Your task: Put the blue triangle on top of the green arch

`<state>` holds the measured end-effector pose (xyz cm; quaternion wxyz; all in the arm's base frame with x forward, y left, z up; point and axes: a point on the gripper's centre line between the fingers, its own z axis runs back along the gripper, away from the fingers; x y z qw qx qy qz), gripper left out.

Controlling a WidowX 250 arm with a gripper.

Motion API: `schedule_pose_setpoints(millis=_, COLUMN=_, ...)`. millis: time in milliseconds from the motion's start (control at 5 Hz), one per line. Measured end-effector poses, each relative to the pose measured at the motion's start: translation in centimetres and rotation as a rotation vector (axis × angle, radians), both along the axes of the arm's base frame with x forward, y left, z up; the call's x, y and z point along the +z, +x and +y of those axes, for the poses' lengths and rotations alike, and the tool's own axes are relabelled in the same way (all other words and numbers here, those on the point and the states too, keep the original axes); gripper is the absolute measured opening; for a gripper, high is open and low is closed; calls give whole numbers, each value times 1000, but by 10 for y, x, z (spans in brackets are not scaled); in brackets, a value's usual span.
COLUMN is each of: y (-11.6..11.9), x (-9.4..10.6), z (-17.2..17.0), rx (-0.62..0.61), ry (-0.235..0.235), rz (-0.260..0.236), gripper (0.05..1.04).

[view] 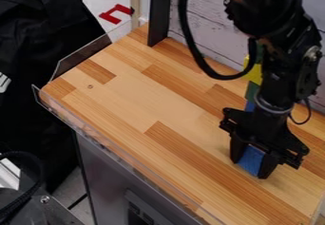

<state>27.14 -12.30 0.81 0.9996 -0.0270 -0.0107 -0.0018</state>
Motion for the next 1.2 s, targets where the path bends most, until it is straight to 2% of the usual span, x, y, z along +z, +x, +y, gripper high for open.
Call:
schedule_pose_setpoints(millis=400, y=-22, x=28, z=12, rx=37, ry=34, rz=-36, gripper=539)
schedule_pose_setpoints(millis=600, y=-33, x=56, z=14, rx=49, ry=37, rz=-75, gripper=539)
schedule_pose_setpoints(millis=800, y=-37, x=95, z=14, rx=40, ry=72, rz=-92, gripper=539)
schedule_pose_setpoints(millis=1000, y=-40, x=151, z=12, rx=62, ry=106, rz=-145, gripper=539)
schedule_pose_setpoints(millis=1200, y=-40, x=203, z=9, rx=78, ry=82, rz=-190, gripper=539)
